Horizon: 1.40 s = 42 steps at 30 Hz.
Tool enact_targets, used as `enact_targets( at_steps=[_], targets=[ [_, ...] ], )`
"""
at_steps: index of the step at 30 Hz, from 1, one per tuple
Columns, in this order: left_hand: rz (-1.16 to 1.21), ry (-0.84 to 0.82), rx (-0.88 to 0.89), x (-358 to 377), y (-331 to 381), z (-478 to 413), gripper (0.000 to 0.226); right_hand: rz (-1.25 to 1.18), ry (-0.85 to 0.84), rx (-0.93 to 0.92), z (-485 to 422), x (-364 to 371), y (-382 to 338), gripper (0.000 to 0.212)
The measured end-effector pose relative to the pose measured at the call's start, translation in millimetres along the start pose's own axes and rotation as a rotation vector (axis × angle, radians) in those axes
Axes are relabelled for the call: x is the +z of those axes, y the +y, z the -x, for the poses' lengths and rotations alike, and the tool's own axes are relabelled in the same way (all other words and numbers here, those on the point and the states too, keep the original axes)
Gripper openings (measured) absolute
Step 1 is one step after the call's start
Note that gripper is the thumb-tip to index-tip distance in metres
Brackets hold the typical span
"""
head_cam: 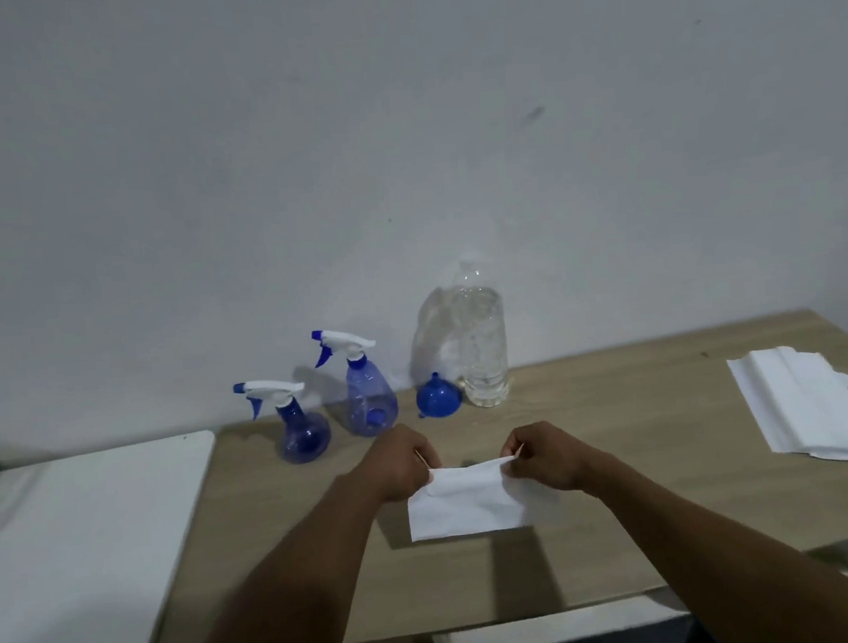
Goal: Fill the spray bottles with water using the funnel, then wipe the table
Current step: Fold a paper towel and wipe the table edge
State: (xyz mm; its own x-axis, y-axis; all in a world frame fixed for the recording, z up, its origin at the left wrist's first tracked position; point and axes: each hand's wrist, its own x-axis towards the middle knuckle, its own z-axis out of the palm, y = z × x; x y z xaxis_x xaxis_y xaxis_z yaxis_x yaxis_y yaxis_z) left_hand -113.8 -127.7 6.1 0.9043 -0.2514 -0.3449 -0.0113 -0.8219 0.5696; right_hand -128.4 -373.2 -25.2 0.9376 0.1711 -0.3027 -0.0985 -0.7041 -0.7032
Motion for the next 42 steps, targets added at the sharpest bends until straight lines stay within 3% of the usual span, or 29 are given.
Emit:
enact_targets(
  at_steps=[6,8,13,21,27,31,37,42],
  targets=[
    [-0.054,-0.036,-0.022,-13,-38,14,0.029,0.034,-0.207,0.038,5,29,-20,0.021],
    [-0.071,-0.041,-0.012,-14,-41,16,0.029,0.055,-0.217,0.015,6,34,-26,0.011],
    [-0.140,-0.040,-0.007,-12,-44,24,0.023,0.099,-0.222,-0.027,3,34,-37,0.027],
    [-0.234,0.035,-0.073,-16,-57,50,0.021,-0.020,-0.303,-0.084,2,35,-51,0.014],
    [-0.199,-0.129,-0.230,-7,-94,78,0.025,0.055,-0.382,-0.113,1,60,-67,0.002],
    [-0.115,-0.154,-0.330,-15,-121,90,0.026,0.194,-0.440,-0.103,-10,86,-87,0.009],
    [-0.112,0.202,-0.270,-52,-189,91,0.012,0.274,-0.237,-0.186,-45,134,-129,0.016],
    [-0.087,0.455,-0.076,-81,-229,72,0.015,0.267,0.117,-0.276,-75,168,-158,0.010]
  ],
)
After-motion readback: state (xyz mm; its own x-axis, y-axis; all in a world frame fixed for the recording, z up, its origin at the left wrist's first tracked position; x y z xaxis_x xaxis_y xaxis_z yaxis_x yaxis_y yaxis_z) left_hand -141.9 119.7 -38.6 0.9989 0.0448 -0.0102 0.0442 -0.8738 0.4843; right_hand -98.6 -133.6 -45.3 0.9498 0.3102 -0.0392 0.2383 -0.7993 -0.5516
